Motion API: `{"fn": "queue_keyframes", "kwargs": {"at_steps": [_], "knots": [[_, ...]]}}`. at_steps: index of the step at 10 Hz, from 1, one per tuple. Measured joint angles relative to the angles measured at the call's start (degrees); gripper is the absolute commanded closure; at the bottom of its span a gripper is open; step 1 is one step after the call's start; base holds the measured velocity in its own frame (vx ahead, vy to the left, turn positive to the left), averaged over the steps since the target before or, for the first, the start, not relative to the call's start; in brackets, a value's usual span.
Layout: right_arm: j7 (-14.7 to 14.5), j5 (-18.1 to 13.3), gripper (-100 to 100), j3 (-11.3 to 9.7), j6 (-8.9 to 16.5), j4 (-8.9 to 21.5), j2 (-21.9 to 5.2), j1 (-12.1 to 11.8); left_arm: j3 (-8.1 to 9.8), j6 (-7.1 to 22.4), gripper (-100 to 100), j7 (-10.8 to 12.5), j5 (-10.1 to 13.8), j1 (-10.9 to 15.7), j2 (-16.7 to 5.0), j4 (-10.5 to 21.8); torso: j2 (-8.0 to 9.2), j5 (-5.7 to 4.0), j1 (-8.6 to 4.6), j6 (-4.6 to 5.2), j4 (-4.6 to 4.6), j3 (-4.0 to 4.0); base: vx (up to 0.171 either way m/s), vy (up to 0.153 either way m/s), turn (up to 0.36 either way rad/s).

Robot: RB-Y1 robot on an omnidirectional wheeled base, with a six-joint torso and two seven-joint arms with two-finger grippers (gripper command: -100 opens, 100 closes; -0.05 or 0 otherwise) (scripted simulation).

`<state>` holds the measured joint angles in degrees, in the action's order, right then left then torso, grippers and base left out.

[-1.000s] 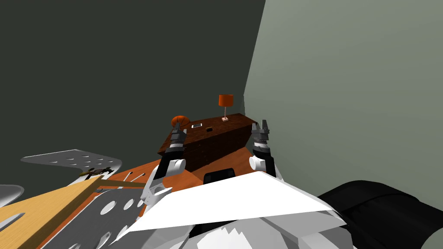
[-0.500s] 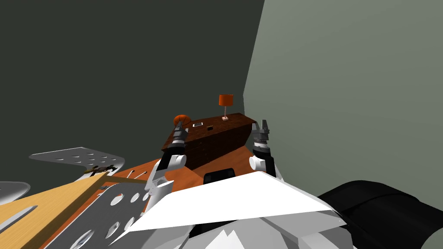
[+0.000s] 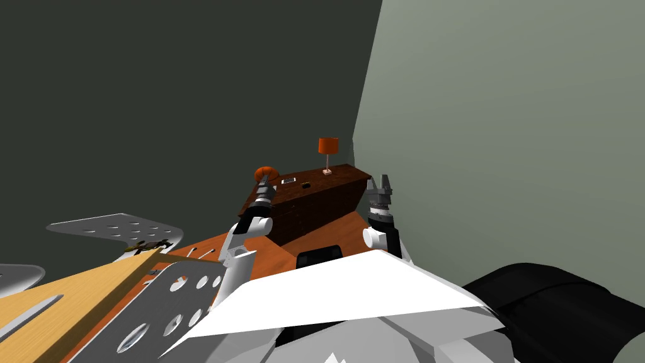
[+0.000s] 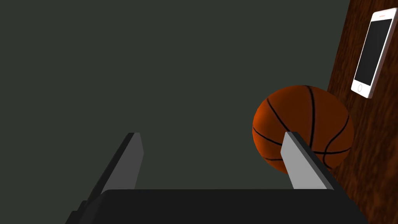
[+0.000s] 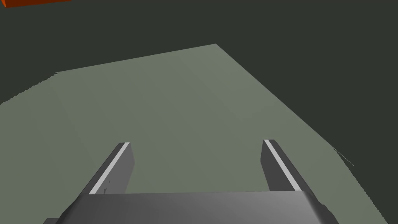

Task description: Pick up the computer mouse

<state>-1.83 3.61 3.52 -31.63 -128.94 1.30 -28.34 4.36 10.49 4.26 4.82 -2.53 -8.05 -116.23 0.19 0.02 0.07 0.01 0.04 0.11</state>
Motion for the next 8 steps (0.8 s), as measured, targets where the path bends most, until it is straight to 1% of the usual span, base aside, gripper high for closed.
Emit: {"fn": "queue_keyframes", "kwargs": {"at_steps": [2,3,4,6,7,8], "knots": [[0.0,0.0,0,0.0,0.0,0.0,0.0,0.0,0.24,2.7,-100,0.4,0.1,1.0,0.0,0.5,-0.11,0.00,-0.03,-0.02,-0.02,-0.06,-0.021,0.016,-0.018],[0.0,0.0,0,0.0,0.0,0.0,0.0,0.0,0.68,4.3,-100,0.9,0.5,2.6,-0.3,1.4,-0.12,0.00,0.00,0.00,-0.03,-0.07,-0.030,0.022,-0.037],[0.0,0.0,0,0.0,0.0,0.0,0.0,0.0,0.80,5.8,-100,1.3,0.6,3.2,-0.3,1.8,-0.11,0.01,0.00,-0.02,-0.03,-0.06,-0.047,0.019,-0.059],[0.0,0.0,0,0.0,0.0,0.0,0.0,0.0,1.32,9.3,-100,2.1,0.8,5.6,-0.3,3.2,-0.07,0.00,-0.02,-0.02,-0.01,-0.03,-0.030,0.009,-0.013],[0.0,0.0,0,0.0,0.0,0.0,0.0,0.0,1.42,10.5,-100,2.2,0.8,6.1,-0.3,3.6,-0.12,-0.01,-0.06,-0.02,-0.03,-0.07,-0.023,0.003,-0.056],[0.0,0.0,0,0.0,0.0,0.0,0.0,0.0,1.78,11.9,-100,2.6,1.2,7.3,-0.7,4.6,-0.13,-0.01,-0.06,0.00,-0.03,-0.07,-0.023,0.010,-0.044]]}}
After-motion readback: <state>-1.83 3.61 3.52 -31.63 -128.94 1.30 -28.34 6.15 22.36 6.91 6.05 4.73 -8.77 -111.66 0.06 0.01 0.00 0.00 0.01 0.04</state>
